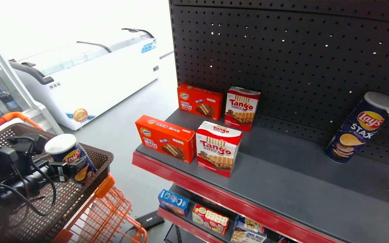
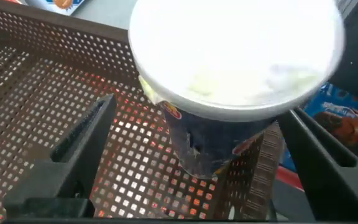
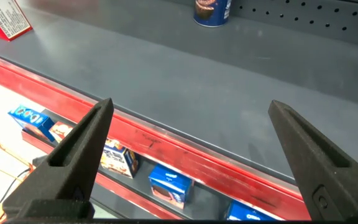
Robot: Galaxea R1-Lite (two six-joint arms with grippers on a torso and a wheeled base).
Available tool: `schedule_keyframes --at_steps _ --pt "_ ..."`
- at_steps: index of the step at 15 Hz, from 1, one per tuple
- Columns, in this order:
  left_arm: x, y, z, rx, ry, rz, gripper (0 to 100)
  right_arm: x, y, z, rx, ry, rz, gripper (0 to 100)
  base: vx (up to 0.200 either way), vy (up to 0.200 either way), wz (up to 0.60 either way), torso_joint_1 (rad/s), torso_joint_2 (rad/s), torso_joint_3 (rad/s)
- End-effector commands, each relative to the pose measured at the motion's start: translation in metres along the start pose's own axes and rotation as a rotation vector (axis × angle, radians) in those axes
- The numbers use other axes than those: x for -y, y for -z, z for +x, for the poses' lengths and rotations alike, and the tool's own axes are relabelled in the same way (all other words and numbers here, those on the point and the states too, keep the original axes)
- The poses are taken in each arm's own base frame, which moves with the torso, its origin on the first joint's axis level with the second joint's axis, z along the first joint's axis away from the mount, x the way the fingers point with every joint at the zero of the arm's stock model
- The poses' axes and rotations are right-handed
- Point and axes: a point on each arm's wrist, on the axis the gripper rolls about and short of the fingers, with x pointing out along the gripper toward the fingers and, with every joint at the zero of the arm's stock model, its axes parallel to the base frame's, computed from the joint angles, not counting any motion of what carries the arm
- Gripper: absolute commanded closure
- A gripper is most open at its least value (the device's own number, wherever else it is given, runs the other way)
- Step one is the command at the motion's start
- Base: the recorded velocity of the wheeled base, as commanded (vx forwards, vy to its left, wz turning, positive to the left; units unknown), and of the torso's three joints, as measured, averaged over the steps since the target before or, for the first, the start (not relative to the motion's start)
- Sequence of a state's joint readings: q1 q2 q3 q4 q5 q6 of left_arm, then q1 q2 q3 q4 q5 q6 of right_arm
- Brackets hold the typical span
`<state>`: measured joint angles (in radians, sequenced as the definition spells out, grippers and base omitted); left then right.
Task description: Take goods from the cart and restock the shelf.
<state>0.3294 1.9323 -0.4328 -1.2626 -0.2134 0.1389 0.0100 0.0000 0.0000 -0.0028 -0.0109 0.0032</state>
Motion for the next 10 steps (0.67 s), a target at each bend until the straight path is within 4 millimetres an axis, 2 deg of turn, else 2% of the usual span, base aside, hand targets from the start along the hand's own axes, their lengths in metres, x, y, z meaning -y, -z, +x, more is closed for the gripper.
schedule_keyframes --at_steps 1,9,10 --pt "-0.002 0.007 0.02 -0.012 0.007 -0.002 0 0.0 0.0 0.0 0.0 -0.001 0.0 0 0.0 0.0 0.0 0.0 0.0 0.0" --pt "0.0 0.018 0.057 0.018 0.024 -0.014 0 0.0 0.0 0.0 0.0 -0.001 0.0 0 0.0 0.0 0.0 0.0 0.0 0.0" --pt "0.0 0.019 0.058 0.021 0.024 -0.014 100 0.0 0.0 0.0 0.0 -0.001 0.0 0 0.0 0.0 0.0 0.0 0.0 0.0"
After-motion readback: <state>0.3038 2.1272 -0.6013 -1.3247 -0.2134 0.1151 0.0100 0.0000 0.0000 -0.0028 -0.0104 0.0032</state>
